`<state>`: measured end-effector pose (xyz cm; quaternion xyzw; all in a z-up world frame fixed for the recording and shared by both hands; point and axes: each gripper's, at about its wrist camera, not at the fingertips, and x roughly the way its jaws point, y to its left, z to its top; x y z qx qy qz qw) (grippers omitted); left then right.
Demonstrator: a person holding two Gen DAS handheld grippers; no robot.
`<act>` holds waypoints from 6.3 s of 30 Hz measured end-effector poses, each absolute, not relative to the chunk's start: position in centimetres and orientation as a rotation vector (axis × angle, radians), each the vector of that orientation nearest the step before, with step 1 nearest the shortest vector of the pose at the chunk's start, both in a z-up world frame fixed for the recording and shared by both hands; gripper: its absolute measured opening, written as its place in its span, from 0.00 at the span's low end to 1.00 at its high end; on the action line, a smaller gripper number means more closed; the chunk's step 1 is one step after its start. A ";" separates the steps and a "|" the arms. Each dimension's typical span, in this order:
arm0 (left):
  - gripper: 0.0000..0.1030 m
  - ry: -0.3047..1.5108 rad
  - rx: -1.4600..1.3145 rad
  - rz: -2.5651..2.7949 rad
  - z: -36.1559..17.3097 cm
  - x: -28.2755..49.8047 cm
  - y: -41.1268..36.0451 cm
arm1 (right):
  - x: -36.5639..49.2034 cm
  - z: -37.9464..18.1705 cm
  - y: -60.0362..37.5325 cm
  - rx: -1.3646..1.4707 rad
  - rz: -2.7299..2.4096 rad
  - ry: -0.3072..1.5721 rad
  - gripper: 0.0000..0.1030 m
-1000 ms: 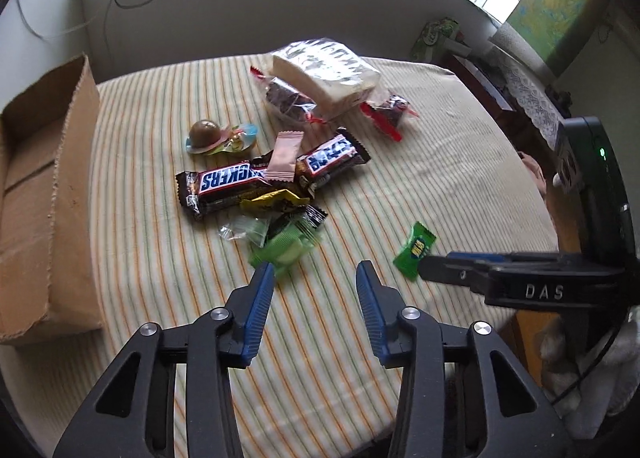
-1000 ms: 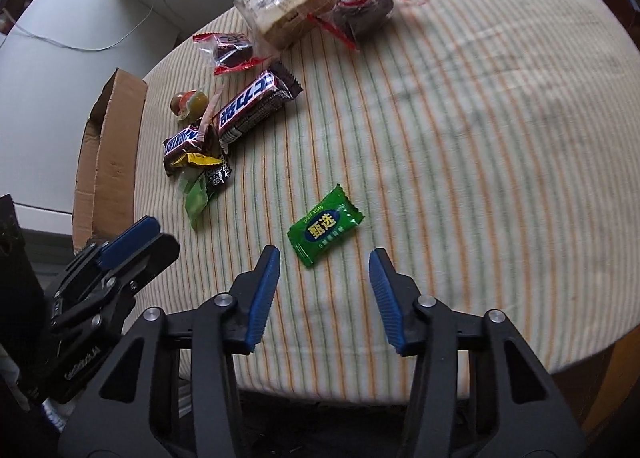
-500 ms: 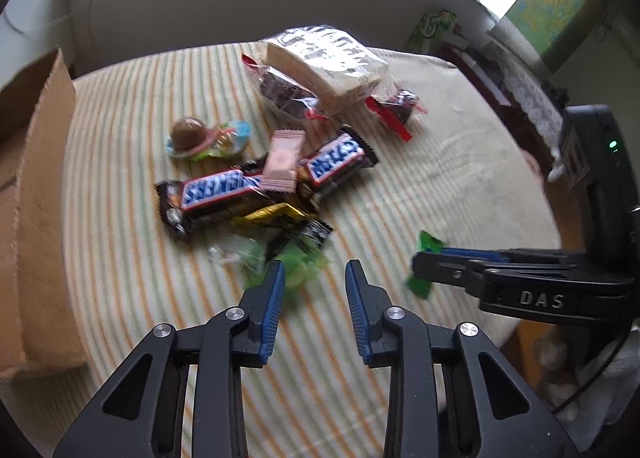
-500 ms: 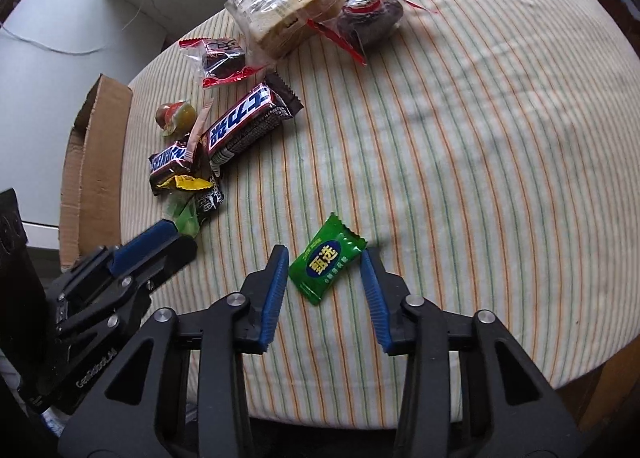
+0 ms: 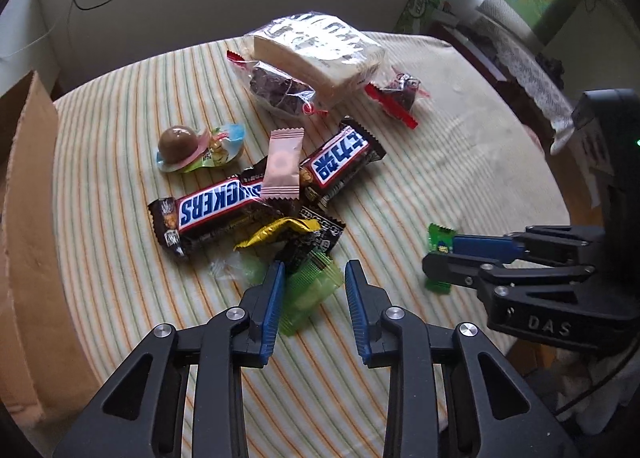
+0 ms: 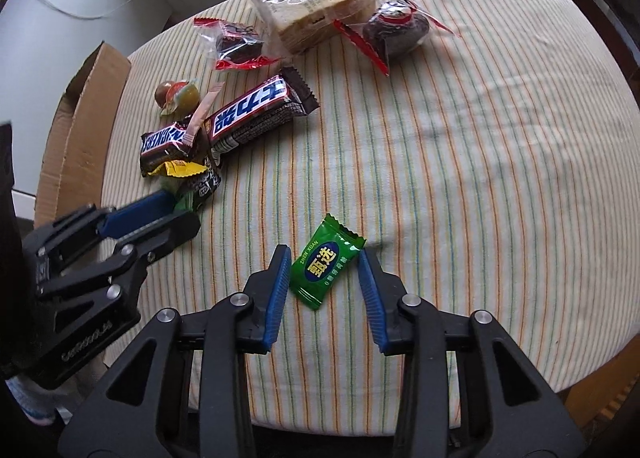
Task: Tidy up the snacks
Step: 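Grasp the green translucent packet with the left gripper while the right grasps the green candy, then lift and carry both held green items toward the cardboard box with both grippers, then open both grippers to drop the green items into the cardboard box, then move both grippers back to the snack pile, right toward the red-wrapped bag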
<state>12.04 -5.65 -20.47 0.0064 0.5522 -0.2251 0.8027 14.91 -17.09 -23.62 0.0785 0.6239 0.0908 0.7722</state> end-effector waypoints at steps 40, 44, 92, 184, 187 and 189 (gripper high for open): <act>0.24 1.163 0.310 -0.584 -21.1 6.6 -6.7 | 15.3 -24.1 -17.5 0.071 0.227 1.335 0.17; 0.03 1.158 0.133 -0.538 -20.2 7.6 -4.8 | 15.3 -24.0 -17.5 0.081 0.223 1.329 0.17; 0.20 1.135 -0.079 -0.392 -18.6 6.2 -1.8 | 16.6 -23.0 -15.6 -0.008 0.311 1.320 0.12; 0.43 0.951 -0.231 0.050 -11.8 5.6 13.7 | 19.7 -11.3 3.2 -0.220 0.798 0.989 0.67; 0.43 0.952 -0.229 0.021 -11.7 5.7 12.6 | 19.9 -12.0 0.6 -0.188 0.757 1.013 0.67; 0.43 0.953 -0.215 0.003 -11.6 5.8 11.7 | 20.1 -12.4 -1.6 -0.161 0.713 1.025 0.67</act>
